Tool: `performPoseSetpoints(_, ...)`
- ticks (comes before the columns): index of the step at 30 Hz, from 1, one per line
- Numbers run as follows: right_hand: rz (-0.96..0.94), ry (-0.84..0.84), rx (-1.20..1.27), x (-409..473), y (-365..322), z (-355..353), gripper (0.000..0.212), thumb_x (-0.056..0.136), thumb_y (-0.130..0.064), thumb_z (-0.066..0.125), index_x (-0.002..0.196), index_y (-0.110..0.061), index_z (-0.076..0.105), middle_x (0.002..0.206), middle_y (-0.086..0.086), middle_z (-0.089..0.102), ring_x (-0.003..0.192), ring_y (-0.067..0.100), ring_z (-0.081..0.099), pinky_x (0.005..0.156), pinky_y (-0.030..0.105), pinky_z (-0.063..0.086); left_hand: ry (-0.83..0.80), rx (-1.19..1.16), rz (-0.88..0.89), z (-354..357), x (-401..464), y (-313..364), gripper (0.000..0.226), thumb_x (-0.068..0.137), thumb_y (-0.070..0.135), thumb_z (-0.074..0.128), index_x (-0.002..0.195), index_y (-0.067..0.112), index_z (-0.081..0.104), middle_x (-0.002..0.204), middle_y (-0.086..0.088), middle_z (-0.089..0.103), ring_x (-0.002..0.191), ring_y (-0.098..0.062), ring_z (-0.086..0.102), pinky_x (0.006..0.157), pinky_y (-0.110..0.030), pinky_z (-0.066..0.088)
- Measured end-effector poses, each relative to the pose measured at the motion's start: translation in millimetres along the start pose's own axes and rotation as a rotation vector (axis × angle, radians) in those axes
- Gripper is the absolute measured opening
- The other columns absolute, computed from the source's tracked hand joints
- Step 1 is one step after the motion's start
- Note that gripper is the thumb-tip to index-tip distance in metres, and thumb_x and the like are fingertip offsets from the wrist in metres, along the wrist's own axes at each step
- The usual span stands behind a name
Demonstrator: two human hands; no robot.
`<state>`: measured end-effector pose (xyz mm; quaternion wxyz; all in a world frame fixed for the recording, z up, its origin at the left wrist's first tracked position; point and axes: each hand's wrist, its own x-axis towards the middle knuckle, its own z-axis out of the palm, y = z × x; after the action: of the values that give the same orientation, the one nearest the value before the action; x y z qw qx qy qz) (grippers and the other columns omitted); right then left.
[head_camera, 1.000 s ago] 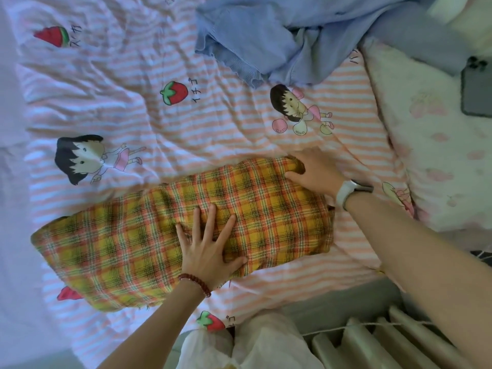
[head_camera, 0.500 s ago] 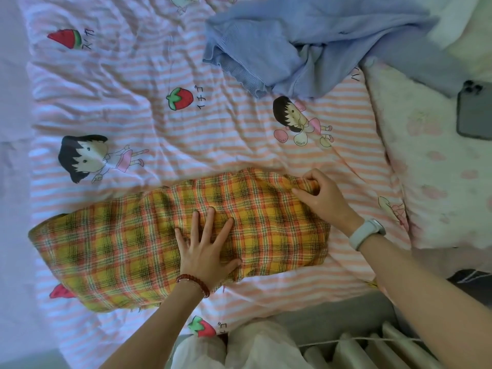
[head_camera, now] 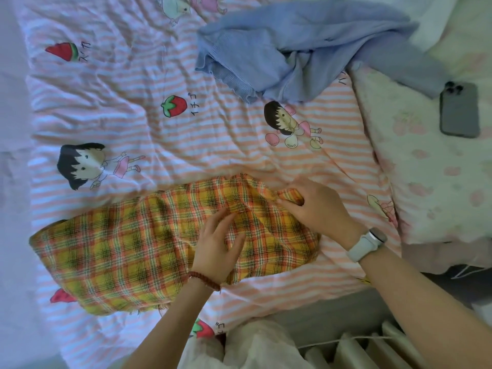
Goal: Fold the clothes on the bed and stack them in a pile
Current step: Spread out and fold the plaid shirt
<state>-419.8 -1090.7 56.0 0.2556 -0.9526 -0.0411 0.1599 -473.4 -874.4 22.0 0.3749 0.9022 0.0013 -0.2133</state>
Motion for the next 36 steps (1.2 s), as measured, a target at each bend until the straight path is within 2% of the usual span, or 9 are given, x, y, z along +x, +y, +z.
performPoseSetpoints(8,0.052,-0.121,-0.216,21,-38,4,0.043,0.091,-0.05,0.046,0.12,-0.019,0.055,0.129,-0.002,0.051,0.111,0.02,0.051,0.072,0.032,0.043,0.106,-0.039,-0.171,-36,-6,-38,0.035,0.091,0.018,0.055,0.126,0.012,0.055,0.134,-0.007,0.048,0.119,-0.028,0.046,0.096,-0.045,0.042)
performPoseSetpoints(12,0.064,-0.065,-0.182,18,-58,17,0.045,0.093,-0.051,0.042,0.12,-0.016,0.049,0.074,-0.005,0.056,0.062,0.013,0.052,0.048,0.026,0.038,0.061,0.135,-0.179,-64,2,-70,0.045,0.093,0.026,0.052,0.136,0.015,0.045,0.143,-0.005,0.039,0.131,-0.025,0.035,0.104,-0.043,0.035)
performPoseSetpoints(15,0.027,-0.086,-0.142,16,-79,25,0.045,0.094,-0.048,0.04,0.126,-0.016,0.041,0.073,0.004,0.061,0.061,0.022,0.057,0.055,0.036,0.049,-0.004,0.051,-0.101,-69,8,-68,0.045,0.093,0.028,0.052,0.135,0.014,0.045,0.136,-0.006,0.045,0.12,-0.022,0.045,0.099,-0.042,0.042)
performPoseSetpoints(20,0.089,-0.278,0.151,29,-120,22,0.039,0.094,-0.04,0.047,0.122,-0.013,0.047,0.063,-0.002,0.054,0.057,0.018,0.055,0.056,0.024,0.047,-0.078,-0.605,-0.244,-68,-7,-54,0.025,0.094,0.027,0.049,0.115,0.016,0.059,0.107,0.001,0.064,0.09,-0.008,0.061,0.082,-0.027,0.052)
performPoseSetpoints(23,0.068,-0.412,0.265,44,-155,34,0.029,0.095,-0.034,0.047,0.082,-0.01,0.055,0.05,-0.003,0.037,0.04,0.012,0.039,0.046,0.018,0.036,0.01,-1.049,-0.483,-75,-27,-64,0.025,0.096,0.026,0.044,0.109,0.014,0.061,0.095,-0.003,0.069,0.082,-0.016,0.066,0.075,-0.029,0.053)
performPoseSetpoints(28,0.114,-0.642,0.393,60,-227,76,0.047,0.098,-0.03,0.042,0.055,-0.017,0.028,0.045,-0.005,0.024,0.036,0.008,0.022,0.054,0.026,0.034,0.118,-1.415,-0.597,-108,-61,-107,0.036,0.097,0.039,0.031,0.104,0.016,0.059,0.081,0.002,0.072,0.07,-0.015,0.068,0.07,-0.035,0.049)
performPoseSetpoints(31,0.194,-0.759,0.456,65,-267,100,0.03,0.099,-0.031,0.037,0.084,-0.008,0.05,0.061,0.0,0.038,0.056,0.011,0.039,0.071,0.029,0.043,0.19,-1.466,-0.673,-128,-74,-130,0.037,0.095,0.045,0.034,0.105,0.02,0.06,0.085,0.004,0.062,0.064,-0.013,0.057,0.059,-0.029,0.045)
performPoseSetpoints(33,0.298,-0.818,0.577,68,-284,107,0.043,0.1,-0.031,0.035,0.132,-0.003,0.039,0.112,0.01,0.055,0.101,0.022,0.055,0.097,0.036,0.042,0.228,-1.466,-0.67,-137,-79,-140,0.033,0.094,0.042,0.039,0.11,0.021,0.058,0.095,0.001,0.058,0.07,-0.014,0.058,0.061,-0.028,0.048)
performPoseSetpoints(36,0.294,-0.794,0.747,74,-299,115,0.047,0.101,-0.03,0.035,0.143,-0.011,0.027,0.146,0.011,0.034,0.13,0.028,0.04,0.106,0.038,0.037,0.272,-1.463,-0.6,-150,-94,-157,0.046,0.072,0.042,0.052,0.113,0.023,0.056,0.102,-0.004,0.06,0.084,-0.017,0.064,0.072,-0.035,0.051)
